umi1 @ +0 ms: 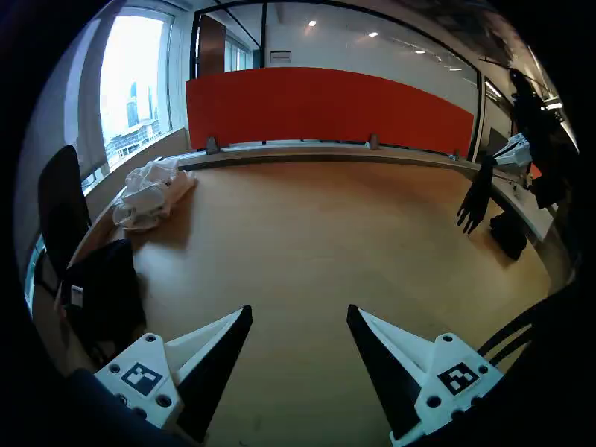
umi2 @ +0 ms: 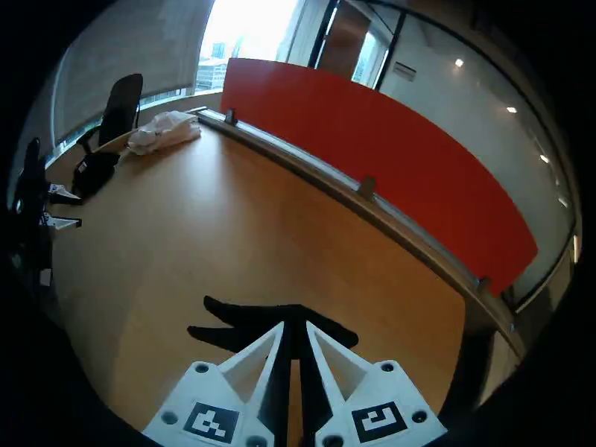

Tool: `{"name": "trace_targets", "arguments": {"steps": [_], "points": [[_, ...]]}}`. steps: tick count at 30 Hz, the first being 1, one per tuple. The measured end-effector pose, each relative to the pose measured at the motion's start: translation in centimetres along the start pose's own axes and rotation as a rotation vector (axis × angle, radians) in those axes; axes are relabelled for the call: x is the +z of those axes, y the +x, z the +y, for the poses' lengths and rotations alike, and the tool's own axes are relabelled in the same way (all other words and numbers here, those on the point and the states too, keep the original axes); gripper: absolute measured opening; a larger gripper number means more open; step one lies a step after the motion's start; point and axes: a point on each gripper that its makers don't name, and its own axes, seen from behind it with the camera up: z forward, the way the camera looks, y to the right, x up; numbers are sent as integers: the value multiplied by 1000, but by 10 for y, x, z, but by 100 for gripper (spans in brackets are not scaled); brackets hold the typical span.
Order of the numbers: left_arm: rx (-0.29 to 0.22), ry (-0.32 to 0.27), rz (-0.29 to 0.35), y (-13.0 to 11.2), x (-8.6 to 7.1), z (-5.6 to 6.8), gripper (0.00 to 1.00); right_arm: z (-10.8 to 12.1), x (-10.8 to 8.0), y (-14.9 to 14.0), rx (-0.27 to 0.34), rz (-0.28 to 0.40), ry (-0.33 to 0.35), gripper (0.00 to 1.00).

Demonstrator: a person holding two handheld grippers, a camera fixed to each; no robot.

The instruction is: Fold towel

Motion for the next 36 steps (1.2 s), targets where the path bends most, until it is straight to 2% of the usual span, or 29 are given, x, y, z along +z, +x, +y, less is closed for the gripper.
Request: {"name": "trace_targets", "arguments": {"steps": [19,36], "points": [[29,-3,-9,6,5,6,94,89,-22,-50,57,-82,-123,6],[47,-17,-12,10,8,16,95,149,-48,-85,90,-149,-206,6]]}}
